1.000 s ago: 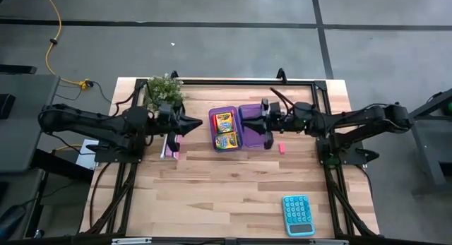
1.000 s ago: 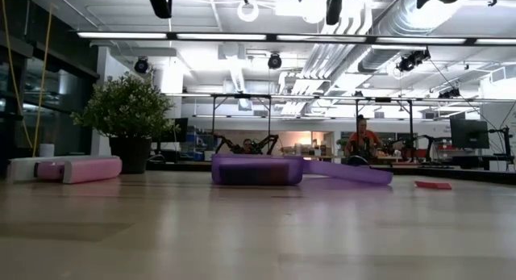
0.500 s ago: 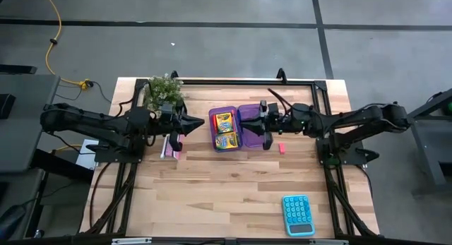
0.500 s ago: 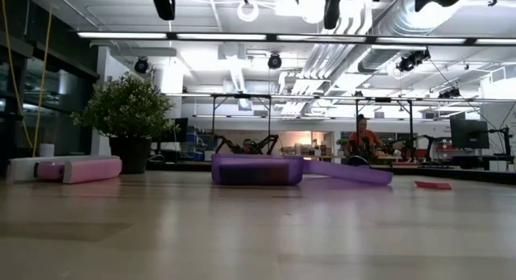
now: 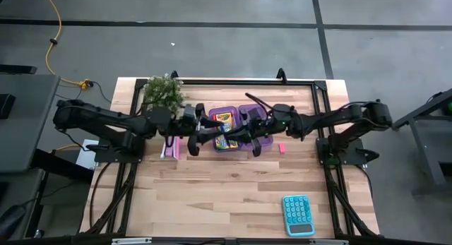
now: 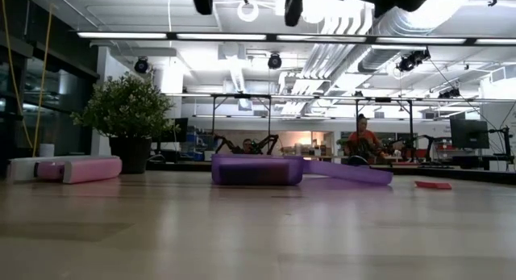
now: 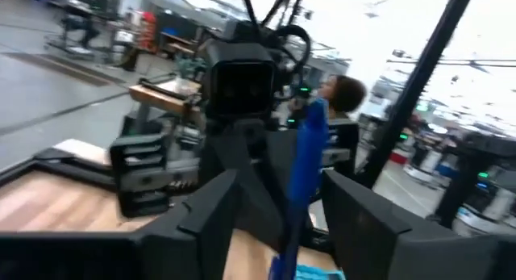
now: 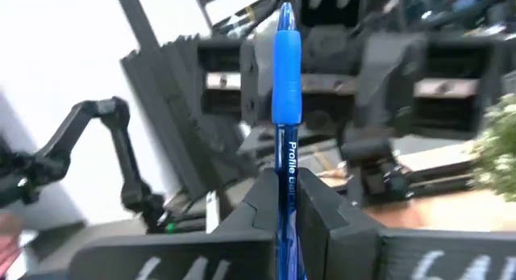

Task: Pick & place school supplies into a supply box
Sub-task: Put the blue pen into the purple supply box

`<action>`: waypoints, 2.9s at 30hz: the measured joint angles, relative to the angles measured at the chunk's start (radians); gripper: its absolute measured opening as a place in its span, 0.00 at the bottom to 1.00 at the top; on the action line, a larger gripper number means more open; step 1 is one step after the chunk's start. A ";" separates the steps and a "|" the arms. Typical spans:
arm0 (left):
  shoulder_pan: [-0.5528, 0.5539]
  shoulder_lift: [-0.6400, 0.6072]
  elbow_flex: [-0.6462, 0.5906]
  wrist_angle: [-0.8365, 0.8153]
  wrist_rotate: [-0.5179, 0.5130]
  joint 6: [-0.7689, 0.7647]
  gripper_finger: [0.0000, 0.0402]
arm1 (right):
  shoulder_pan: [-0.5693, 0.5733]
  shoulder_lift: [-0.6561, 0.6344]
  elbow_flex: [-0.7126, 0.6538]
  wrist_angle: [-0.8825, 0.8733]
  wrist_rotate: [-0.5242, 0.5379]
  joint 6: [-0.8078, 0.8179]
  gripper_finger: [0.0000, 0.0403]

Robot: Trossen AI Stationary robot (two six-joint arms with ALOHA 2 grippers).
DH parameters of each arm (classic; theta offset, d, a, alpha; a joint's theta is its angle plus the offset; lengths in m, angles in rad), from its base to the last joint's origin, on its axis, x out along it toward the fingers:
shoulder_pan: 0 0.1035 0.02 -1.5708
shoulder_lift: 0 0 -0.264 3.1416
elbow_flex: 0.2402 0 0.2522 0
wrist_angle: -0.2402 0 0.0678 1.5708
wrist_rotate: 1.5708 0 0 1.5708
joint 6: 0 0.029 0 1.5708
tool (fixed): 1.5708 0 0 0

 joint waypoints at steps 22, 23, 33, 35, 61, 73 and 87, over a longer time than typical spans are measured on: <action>-0.001 0.042 0.025 0.037 0.113 0.034 0.33 | 0.002 0.023 0.033 -0.017 -0.019 0.017 0.00; -0.001 0.042 0.025 0.038 0.113 0.037 0.31 | 0.002 0.023 0.033 -0.017 -0.019 0.017 0.00; -0.001 0.039 0.025 0.037 0.112 0.045 0.05 | 0.003 0.023 0.033 -0.011 -0.025 0.007 0.00; -0.001 0.038 0.025 0.033 0.113 0.045 0.05 | 0.003 0.023 0.033 -0.011 -0.024 0.007 0.00; 0.063 -0.402 0.009 -0.624 -0.009 -0.002 0.06 | 0.001 -0.336 0.034 -0.615 0.233 -0.133 0.48; 0.039 -0.436 -0.088 -0.549 -0.064 -0.080 0.07 | 0.032 -0.377 0.033 -0.764 0.364 -0.141 0.48; 0.250 -0.038 0.018 -0.575 -0.093 -0.301 0.08 | 0.026 -0.376 0.033 -0.765 0.393 -0.133 0.48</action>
